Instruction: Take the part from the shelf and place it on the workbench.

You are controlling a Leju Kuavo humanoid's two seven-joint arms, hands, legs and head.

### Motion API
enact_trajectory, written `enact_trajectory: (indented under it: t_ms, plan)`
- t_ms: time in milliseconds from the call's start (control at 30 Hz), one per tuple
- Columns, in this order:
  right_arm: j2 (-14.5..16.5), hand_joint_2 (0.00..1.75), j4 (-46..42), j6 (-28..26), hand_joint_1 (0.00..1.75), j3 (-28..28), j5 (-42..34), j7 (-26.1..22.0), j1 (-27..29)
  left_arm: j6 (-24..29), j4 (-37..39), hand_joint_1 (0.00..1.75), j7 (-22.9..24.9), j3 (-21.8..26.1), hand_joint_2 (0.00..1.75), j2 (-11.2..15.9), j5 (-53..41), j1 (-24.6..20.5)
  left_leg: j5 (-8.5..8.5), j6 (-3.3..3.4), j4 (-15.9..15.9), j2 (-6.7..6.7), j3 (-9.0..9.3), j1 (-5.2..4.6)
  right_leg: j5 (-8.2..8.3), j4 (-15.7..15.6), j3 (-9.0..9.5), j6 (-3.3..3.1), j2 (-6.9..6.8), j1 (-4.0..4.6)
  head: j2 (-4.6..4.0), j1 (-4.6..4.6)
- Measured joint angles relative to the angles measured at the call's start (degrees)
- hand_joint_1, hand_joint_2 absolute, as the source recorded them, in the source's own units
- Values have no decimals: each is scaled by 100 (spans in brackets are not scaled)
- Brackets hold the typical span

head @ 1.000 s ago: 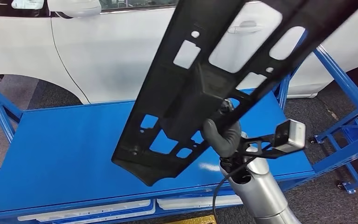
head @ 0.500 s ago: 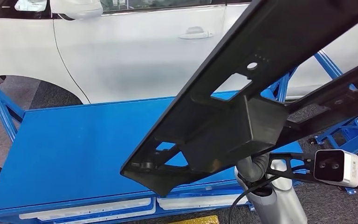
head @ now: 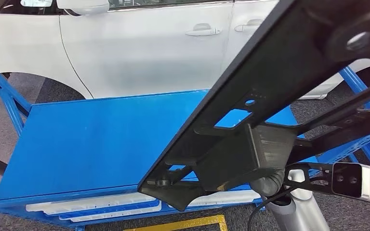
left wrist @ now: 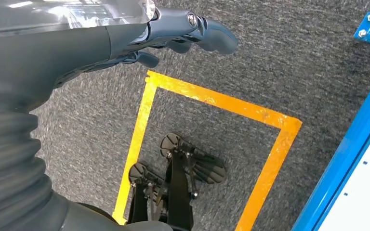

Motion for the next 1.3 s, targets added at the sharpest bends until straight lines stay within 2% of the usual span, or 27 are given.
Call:
enact_trajectory:
  t_ms: [67, 100, 133, 200, 233, 267, 300, 333, 400, 467, 567, 700, 733, 767, 800, 833, 867, 900, 933, 967, 1000, 1067, 1100, 1133, 1233, 1267, 1300]
  plan:
    - [-21, 175, -1, 114, 175, -17, -27, -4, -6, 27, 0, 0, -3, 1, 175, 2, 0, 9, -7, -63, 17, 0, -44, 4, 78, -48, -61, -86, -13, -25, -1, 3]
    - [-25, 175, 0, 179, 175, -20, -36, -10, -10, 34, 0, 0, -5, 1, 175, 2, -3, 13, -138, -87, 127, 1, -103, 7, 138, -68, -109, -131, -22, -38, -2, -1]
    - [-27, 175, 2, 244, 175, -20, -43, -16, -14, 39, -1, 0, -8, 1, 175, 5, -8, 16, -360, -106, 359, 4, -194, 12, 198, -84, -165, -167, -31, -48, -2, -4]
    - [-29, 175, 10, 345, 175, -19, -51, -25, -18, 42, -1, 0, -11, 1, 175, 16, -29, 16, -906, -137, 1113, 7, -426, 18, 298, -77, -295, -205, -37, -26, -2, -8]
    - [-29, 175, 18, 381, 175, -17, -52, -26, -18, 42, -2, 0, -12, 1, 175, 25, -41, 17, -1064, -147, 1459, 7, -496, 18, 346, -69, -363, -212, -39, -12, -2, -8]
    - [-29, 175, 29, 416, 175, -14, -58, -26, -18, 42, -2, 0, -12, 1, 175, 32, -57, 17, -1100, -145, 1645, 7, -482, 17, 392, -56, -433, -215, -40, 3, -2, -8]
    - [-29, 175, 39, 449, 175, -11, -70, -27, -18, 44, -2, 0, -12, 1, 175, 40, -74, 16, -1029, -132, 1617, 7, -360, 14, 435, -41, -500, -215, -41, 19, -2, -8]
    - [-29, 175, 45, 476, 175, -9, -87, -27, -18, 45, -2, 0, -15, 1, 175, 49, -87, 14, -891, -104, 1363, 7, -127, 8, 472, -26, -559, -214, -40, 35, -2, -8]
    - [-30, 175, 48, 508, 175, -8, -119, -27, -18, 45, -2, 0, -25, 0, 175, 80, -113, 4, -726, -14, 509, 10, 494, -22, 540, -2, -635, -200, -40, 63, -1, -6]
    - [-30, 175, 44, 512, 175, -8, -133, -10, -8, 28, -2, 0, -39, 0, 175, 114, -146, -7, -726, 44, -48, 15, 848, -64, 608, 1, -658, -150, -49, 65, -1, -8]
    - [-31, 175, 30, 527, 175, -10, -148, 18, 47, -28, -2, 0, -43, -1, 175, 147, -207, -8, -664, 97, -166, 16, 852, -99, 715, -29, -665, -59, -65, 38, -1, -27]
    - [-32, 175, 27, 533, 175, -10, -151, 20, 68, -42, -2, 0, -43, -2, 175, 155, -218, -8, -624, 119, -188, 17, 843, -94, 748, -43, -663, -37, -65, 39, 0, -27]
    - [-33, 175, 25, 543, 175, -15, -152, 19, 78, -45, -2, 0, -43, -2, 175, 155, -225, -7, -592, 126, -209, 30, 834, -78, 701, -10, -685, -24, -58, 38, -1, -28]
    - [-34, 175, 18, 558, 175, -20, -154, 15, 92, -50, -2, 0, -42, -4, 175, 156, -235, -5, -544, 143, -234, 45, 807, -63, 564, 102, -739, -1, -48, 35, -1, -25]
    - [-41, 175, 10, 587, 175, -32, -144, -12, 144, -58, -1, 0, -41, -7, 175, 156, -247, -3, -456, 161, -250, 61, 716, -48, 252, 511, -877, 42, -37, 14, -1, -23]
    - [-47, 175, 2, 643, 175, -48, -127, -49, 222, -51, -1, 0, -27, -10, 175, 156, -251, 0, -332, 159, -235, 76, 547, -24, 79, 757, -846, 102, -27, -29, -2, -18]
    - [-51, 175, -6, 696, 175, -60, -109, -84, 289, -35, 0, 0, -10, -12, 175, 156, -249, 1, -233, 142, -184, 79, 371, -14, -40, 830, -690, 151, -24, -77, -1, -11]
    - [-55, 175, -8, 750, 175, -70, -91, -115, 351, -17, -1, 0, 7, -13, 175, 157, -243, 1, -146, 108, -116, 78, 197, -9, -115, 717, -438, 186, -22, -119, -1, -4]
    - [-51, 175, -10, 792, 175, -74, -87, -123, 381, 8, -1, 0, 23, -13, 175, 158, -231, 1, -91, 62, -56, 75, 86, -3, -5, 328, -120, 181, -12, -134, -1, -5]
    - [-48, 175, -11, 808, 175, -75, -91, -120, 381, 15, -2, 0, 26, -13, 175, 159, -226, 0, -65, 26, -21, 72, 51, -7, -37, 93, 24, 149, -3, -126, -1, 5]
    - [-43, 175, -12, 815, 175, -77, -95, -115, 384, 19, -2, 0, 26, -13, 175, 160, -222, 1, -34, -13, -6, 69, 29, -10, -68, 5, 58, 104, 8, -105, -1, 10]
    - [-31, 175, -12, 812, 175, -83, -100, -102, 381, 1, -1, 0, 16, -13, 175, 162, -226, 15, 18, -91, 1, 62, -4, 6, 1, -1, -12, -5, 7, -95, -2, 26]
    - [-23, 175, -12, 804, 175, -84, -101, -91, 379, -17, -1, 0, 7, -13, 175, 164, -235, 23, -59, -122, 59, 59, -47, 18, 56, -9, -58, -57, -1, -96, -2, 20]
    - [-15, 175, -13, 789, 175, -86, -101, -70, 376, -40, 0, 0, -6, -13, 175, 168, -244, 32, -245, -146, 227, 55, -121, 30, 119, -24, -114, -104, -11, -102, -2, 15]
    - [14, 175, -18, 710, 175, -86, -80, 59, 371, -101, -1, 0, -39, -11, 175, 180, -248, 34, -1042, -197, 1280, 54, -425, 45, 298, -25, -332, -171, -26, -72, -1, 1]
    - [24, 175, -18, 683, 175, -86, -68, 107, 370, -118, -2, 0, -45, -9, 175, 183, -243, 31, -1136, -204, 1562, 54, -456, 45, 354, -19, -406, -176, -27, -56, -1, 1]
    - [32, 175, -19, 662, 175, -85, -58, 149, 366, -131, -2, 0, -48, -7, 175, 186, -238, 29, -1109, -199, 1672, 54, -403, 44, 407, -12, -478, -177, -29, -40, -1, 0]
